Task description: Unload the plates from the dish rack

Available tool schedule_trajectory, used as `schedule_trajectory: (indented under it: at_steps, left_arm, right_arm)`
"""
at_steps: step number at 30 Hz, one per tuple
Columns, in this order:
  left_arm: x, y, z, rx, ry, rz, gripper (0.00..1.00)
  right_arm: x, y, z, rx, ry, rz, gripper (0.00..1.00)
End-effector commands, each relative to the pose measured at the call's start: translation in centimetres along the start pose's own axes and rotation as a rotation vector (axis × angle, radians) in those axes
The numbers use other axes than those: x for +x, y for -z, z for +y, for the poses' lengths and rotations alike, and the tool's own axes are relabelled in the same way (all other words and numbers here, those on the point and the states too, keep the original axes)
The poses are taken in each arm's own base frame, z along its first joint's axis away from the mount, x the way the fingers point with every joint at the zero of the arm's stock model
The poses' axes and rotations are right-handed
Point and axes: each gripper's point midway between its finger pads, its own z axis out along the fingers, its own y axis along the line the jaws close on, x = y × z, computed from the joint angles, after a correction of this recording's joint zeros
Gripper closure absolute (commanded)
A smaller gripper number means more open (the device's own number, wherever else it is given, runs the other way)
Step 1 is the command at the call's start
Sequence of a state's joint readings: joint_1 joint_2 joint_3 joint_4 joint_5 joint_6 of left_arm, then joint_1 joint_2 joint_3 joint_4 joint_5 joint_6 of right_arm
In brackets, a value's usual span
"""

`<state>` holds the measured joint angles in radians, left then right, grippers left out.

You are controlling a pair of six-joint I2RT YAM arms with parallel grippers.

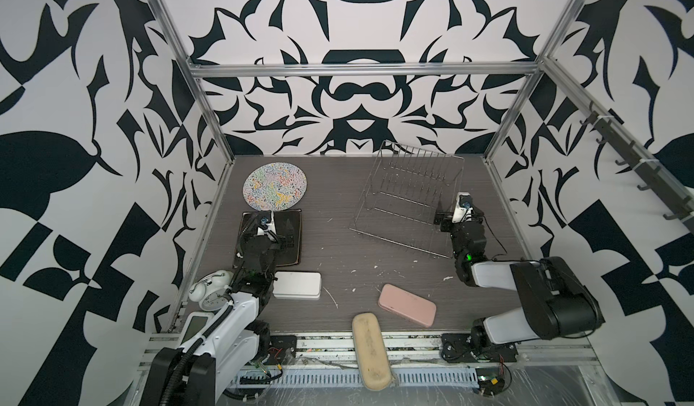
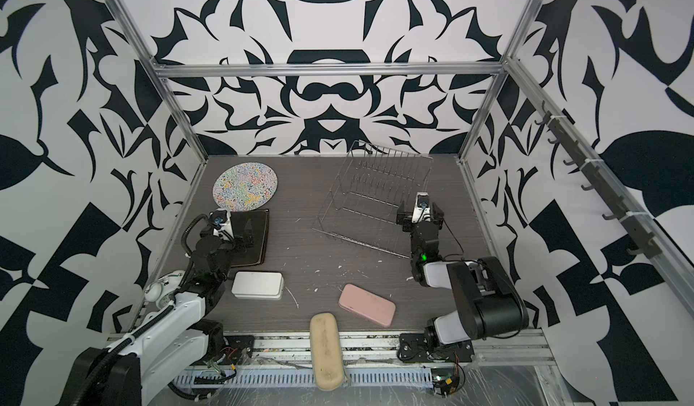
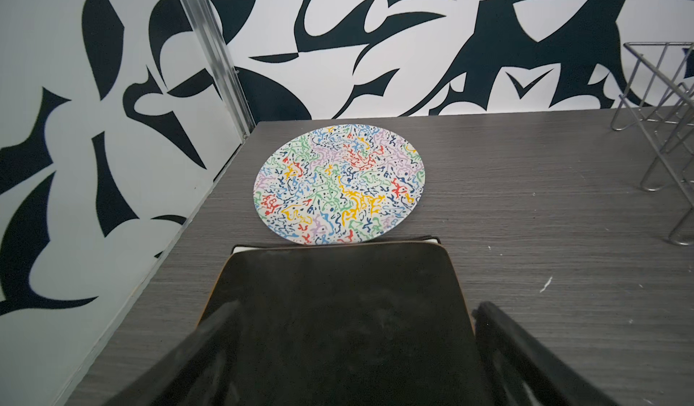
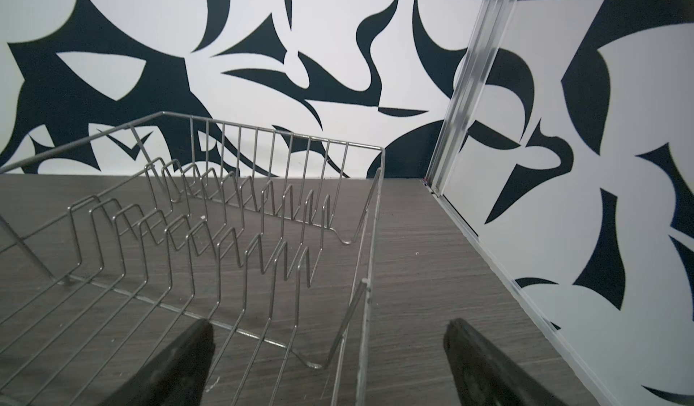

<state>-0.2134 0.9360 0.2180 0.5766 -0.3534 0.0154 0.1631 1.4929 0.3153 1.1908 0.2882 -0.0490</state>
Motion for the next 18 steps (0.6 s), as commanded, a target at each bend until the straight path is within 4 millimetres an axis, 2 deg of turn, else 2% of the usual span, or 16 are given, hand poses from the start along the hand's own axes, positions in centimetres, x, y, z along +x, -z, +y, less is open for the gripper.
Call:
schedule_trajectory:
  at_steps: [1, 9, 15, 16, 17, 18]
  left_arm:
    - [-0.6, -0.1, 0.5, -0.028, 0.02, -0.052, 0.01]
    - [1.0, -2.1, 0.5, -0.057, 0.045, -0.078, 0.01]
    - [2.8, -4.3, 0.6, -0.096, -0.022, -0.111, 0.01]
    - [2.9, -4.5, -0.4, -0.043, -0.043, -0.115, 0.01]
    - [4.1, -4.7, -1.7, 0.031, -0.057, -0.066, 0.01]
    - [4.2, -5.1, -2.1, 0.049, -0.071, -0.057, 0.01]
  right_arm:
    - [6.7, 0.8, 0.6, -0.043, 0.073, 0.211, 0.0]
    - [6.8, 0.3, 0.5, -0.029, 0.071, 0.237, 0.0]
    - [6.8, 0.2, 0.2, -0.009, 0.067, 0.245, 0.0]
    - [6.9, 0.2, 0.1, -0.007, 0.068, 0.247, 0.0]
    - [6.8, 0.2, 0.2, -0.009, 0.067, 0.245, 0.0]
    - [6.9, 0.2, 0.1, -0.008, 0.068, 0.246, 0.0]
